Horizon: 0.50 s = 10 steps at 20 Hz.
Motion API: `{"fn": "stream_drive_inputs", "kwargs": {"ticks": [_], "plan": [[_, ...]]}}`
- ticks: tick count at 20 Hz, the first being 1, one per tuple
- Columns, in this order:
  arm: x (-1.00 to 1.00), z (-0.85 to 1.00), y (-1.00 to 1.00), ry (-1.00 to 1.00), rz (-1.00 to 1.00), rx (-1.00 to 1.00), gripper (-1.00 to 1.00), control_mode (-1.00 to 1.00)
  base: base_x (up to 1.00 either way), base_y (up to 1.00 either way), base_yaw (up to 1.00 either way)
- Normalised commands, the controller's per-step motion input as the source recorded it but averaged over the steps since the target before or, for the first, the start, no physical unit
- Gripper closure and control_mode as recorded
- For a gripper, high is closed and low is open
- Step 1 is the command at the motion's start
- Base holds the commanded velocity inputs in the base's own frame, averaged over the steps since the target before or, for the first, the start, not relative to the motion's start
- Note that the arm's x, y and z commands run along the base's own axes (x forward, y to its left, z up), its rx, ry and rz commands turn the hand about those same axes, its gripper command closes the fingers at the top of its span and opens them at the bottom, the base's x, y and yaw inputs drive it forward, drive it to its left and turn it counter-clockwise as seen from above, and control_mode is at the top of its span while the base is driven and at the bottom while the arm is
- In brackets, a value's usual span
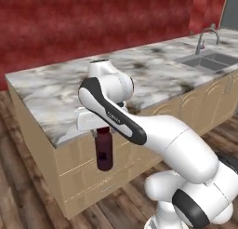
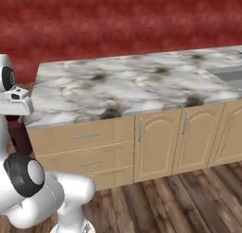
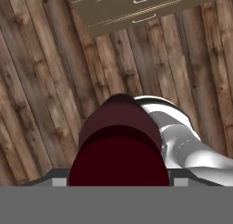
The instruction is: There is a wine glass and glass cup on the dining counter. Place the wine bottle next to the wine glass and the juice bottle next to the glass cup.
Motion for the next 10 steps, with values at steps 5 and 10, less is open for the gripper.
{"fn": "stream_drive_inputs", "kwargs": {"ticks": [5, 10], "plan": [[0.0, 0.0, 0.0, 0.0, 0.0, 0.0, 1.0, 1.0, 0.33, 0.82, 0.0], [0.0, 0.0, 0.0, 0.0, 0.0, 0.0, 1.0, 1.0, 0.34, 0.82, 0.0]]}}
